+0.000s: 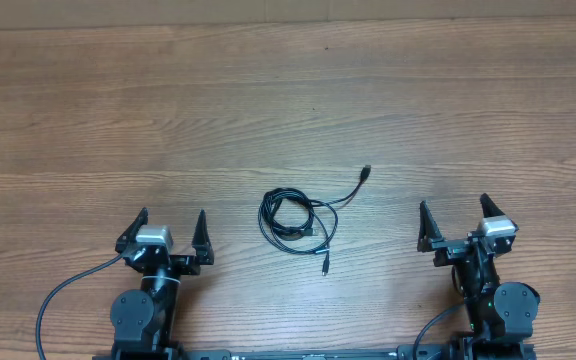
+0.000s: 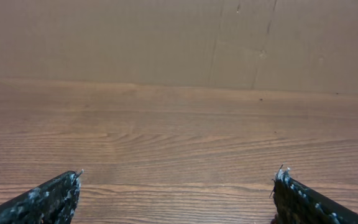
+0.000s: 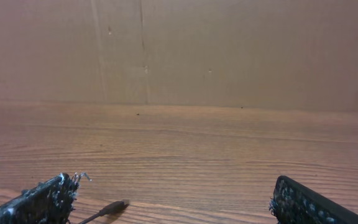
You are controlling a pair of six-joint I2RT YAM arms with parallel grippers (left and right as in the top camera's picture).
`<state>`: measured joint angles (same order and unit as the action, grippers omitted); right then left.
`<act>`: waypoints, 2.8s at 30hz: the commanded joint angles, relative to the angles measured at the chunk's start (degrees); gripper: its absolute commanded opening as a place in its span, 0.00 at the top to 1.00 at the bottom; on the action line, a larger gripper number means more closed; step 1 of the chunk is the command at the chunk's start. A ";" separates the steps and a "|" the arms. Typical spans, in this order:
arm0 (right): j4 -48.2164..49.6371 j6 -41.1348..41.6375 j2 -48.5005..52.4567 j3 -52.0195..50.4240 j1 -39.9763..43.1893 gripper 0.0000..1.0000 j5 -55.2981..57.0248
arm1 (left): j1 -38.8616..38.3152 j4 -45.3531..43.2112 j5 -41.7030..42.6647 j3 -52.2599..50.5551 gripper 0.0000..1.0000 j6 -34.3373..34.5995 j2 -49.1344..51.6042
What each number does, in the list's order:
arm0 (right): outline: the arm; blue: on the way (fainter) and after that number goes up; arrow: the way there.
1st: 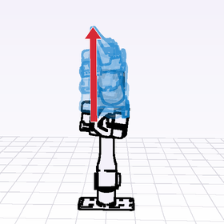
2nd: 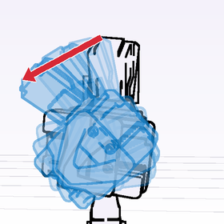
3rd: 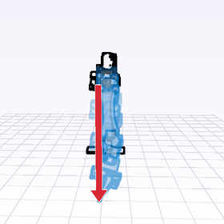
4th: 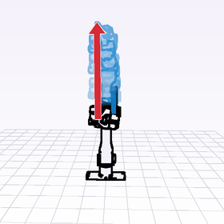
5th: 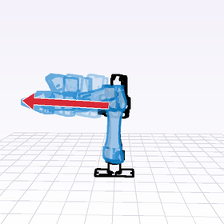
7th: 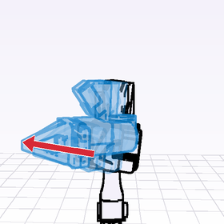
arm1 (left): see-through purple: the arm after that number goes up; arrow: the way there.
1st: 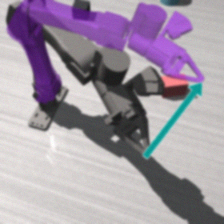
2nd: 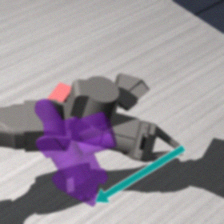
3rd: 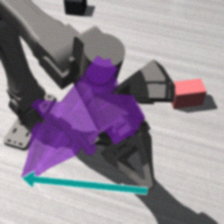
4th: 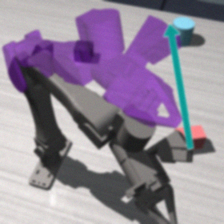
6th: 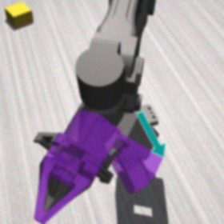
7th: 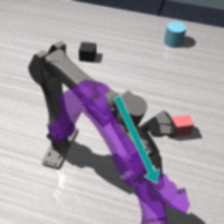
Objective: Untangle cables
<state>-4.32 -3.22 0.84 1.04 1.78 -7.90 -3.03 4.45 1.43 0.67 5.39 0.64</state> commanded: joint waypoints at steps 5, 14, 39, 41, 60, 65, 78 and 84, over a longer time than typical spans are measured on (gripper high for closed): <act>0.20 -0.26 -0.66 -0.57 -0.22 0.00 0.52 | -0.15 -0.07 -0.74 -0.39 0.01 -0.04 -0.35; 0.20 -0.26 -0.66 -0.57 -0.22 0.00 0.52 | -0.15 -0.04 -0.76 -0.39 0.01 -0.07 -0.35; 0.20 -0.24 -0.66 -0.57 -0.22 0.00 0.52 | -0.15 -0.04 -0.76 -0.39 0.01 -0.07 -0.35; 0.20 -0.26 -0.66 -0.57 -0.22 0.00 0.52 | -0.15 -0.04 -0.76 -0.39 0.01 -0.07 -0.35; 0.20 -0.26 -0.66 -0.57 -0.22 0.00 0.52 | -0.15 -13.38 7.28 -0.07 0.01 -4.17 -0.35; 0.20 -0.24 -0.66 -0.57 -0.22 0.00 0.52 | -0.15 -24.26 9.60 2.23 0.01 -10.51 -0.33; 0.20 -0.24 -0.66 -0.57 -0.22 0.00 0.52 | -0.15 -25.14 7.56 15.13 0.01 -17.42 2.75; 0.20 -0.26 -0.66 -0.57 -0.22 0.00 0.52 | -0.15 -7.45 9.53 33.29 0.01 -14.23 18.56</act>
<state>-4.29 -3.25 0.84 1.04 1.78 -7.90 -3.03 -9.30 9.65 24.95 -10.11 10.98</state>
